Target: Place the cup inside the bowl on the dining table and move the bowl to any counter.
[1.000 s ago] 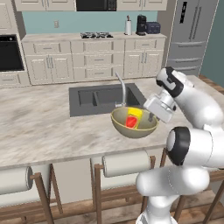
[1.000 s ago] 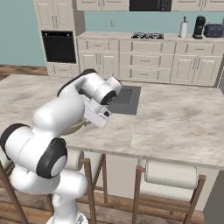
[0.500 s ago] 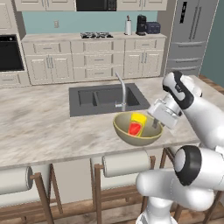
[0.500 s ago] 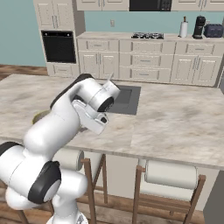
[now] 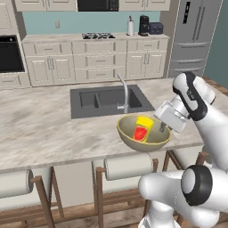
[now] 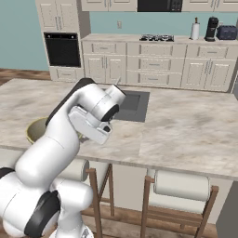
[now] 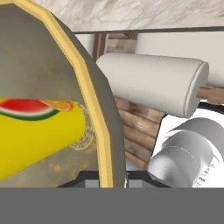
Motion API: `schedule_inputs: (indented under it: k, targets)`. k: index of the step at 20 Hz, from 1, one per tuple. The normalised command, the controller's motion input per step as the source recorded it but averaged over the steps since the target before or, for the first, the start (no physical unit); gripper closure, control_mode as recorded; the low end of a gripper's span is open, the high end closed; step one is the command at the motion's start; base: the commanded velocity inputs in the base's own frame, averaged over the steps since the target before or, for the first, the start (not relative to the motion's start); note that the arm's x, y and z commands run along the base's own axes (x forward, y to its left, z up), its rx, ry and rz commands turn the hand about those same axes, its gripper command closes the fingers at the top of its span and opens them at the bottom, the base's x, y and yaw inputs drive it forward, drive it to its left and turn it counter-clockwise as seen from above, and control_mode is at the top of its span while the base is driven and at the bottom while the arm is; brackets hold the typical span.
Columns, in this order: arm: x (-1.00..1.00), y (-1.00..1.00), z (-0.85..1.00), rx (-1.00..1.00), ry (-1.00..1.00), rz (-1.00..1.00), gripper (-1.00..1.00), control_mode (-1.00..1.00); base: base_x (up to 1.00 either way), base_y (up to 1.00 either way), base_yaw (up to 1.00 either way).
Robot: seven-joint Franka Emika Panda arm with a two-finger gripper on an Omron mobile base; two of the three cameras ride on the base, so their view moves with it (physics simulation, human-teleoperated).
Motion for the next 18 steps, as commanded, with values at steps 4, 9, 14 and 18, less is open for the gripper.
schedule_inputs:
  k: [4, 9, 14, 18]
  targets:
    - [-0.28, 0.0, 0.09, 0.0, 0.0, 0.0, 1.0, -1.0, 0.0, 0.0, 0.0]
    - [-0.12, 0.0, 0.0, 0.0, 0.0, 0.0, 1.0, -1.0, 0.0, 0.0, 0.0]
    - [0.0, 0.0, 0.0, 0.0, 0.0, 0.0, 1.0, -1.0, 0.0, 0.0, 0.0]
    - [0.0, 0.0, 0.0, 0.0, 0.0, 0.0, 1.0, -1.0, 0.0, 0.0, 0.0]
